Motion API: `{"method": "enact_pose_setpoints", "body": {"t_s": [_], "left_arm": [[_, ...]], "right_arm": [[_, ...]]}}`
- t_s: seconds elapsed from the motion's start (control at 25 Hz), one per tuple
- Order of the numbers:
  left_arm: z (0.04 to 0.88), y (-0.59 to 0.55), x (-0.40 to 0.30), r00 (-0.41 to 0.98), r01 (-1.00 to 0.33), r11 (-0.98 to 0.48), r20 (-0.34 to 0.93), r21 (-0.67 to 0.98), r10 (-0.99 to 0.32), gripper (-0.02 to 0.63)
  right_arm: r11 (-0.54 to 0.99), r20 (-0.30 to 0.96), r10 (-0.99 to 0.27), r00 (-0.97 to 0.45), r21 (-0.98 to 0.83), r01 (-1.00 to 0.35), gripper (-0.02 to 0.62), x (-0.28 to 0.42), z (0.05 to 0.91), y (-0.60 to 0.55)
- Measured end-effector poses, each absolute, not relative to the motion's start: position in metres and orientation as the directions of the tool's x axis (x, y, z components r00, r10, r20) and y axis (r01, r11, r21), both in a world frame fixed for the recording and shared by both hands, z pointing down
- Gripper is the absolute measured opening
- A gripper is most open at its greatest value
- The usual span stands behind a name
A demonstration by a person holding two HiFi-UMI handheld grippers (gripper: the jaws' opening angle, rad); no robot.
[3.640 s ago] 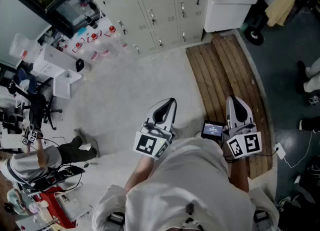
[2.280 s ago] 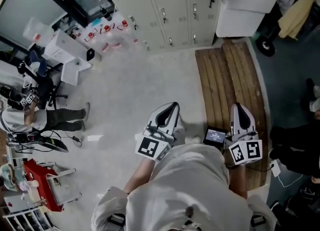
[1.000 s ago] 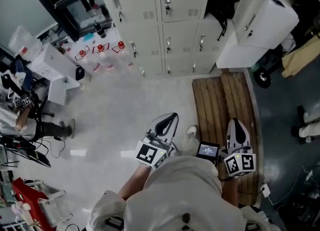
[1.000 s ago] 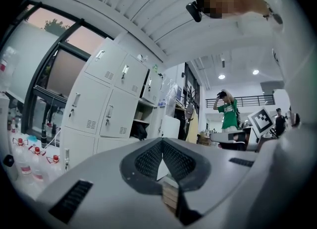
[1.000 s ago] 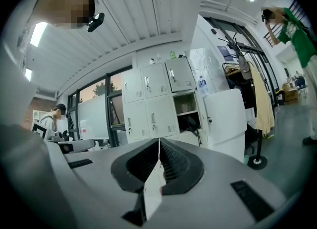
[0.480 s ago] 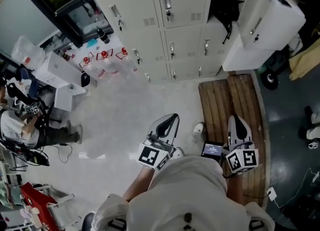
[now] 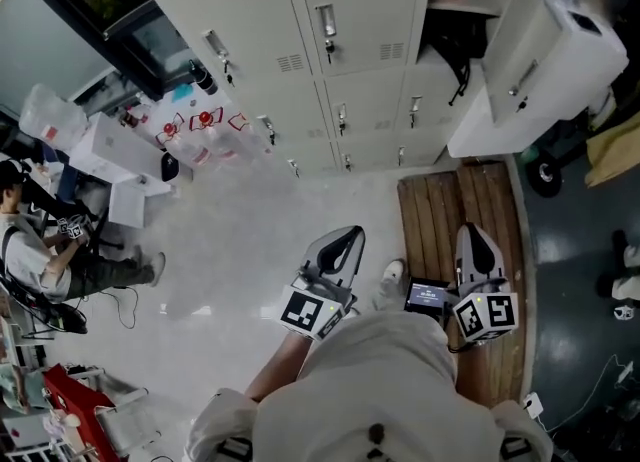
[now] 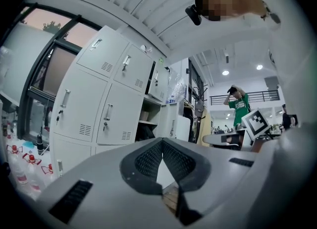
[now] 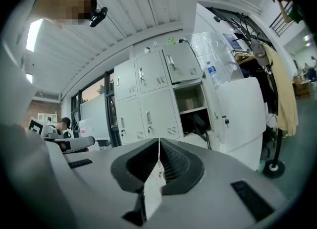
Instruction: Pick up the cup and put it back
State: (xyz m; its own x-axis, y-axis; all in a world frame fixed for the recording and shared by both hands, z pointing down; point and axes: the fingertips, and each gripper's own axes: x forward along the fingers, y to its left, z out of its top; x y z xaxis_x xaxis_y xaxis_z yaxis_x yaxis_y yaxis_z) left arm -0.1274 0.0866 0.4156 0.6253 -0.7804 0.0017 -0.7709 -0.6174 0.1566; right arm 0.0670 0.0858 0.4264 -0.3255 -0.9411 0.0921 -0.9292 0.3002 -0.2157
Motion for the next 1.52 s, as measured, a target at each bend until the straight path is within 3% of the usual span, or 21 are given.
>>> {"method": "enact_pose_setpoints", "body": {"t_s": [0.64, 1.52], "left_arm": [[0.401, -0.021, -0.058, 0.567, -0.817, -0.564, -0.014, 0.124, -0.824, 0.008], [0.401, -0.133, 0.03, 0.747, -0.658, -0.745, -0.029, 0.112, -0.664, 0.008]], "right_arm": [[0.403, 0.069, -0.903, -0.424, -0.206, -0.892, 0.029, 0.127, 0.429, -0.037], [0.191, 0.076, -0.974, -0.214, -0.237, -0.953, 0.029, 0.204, 0.428, -0.088]]}}
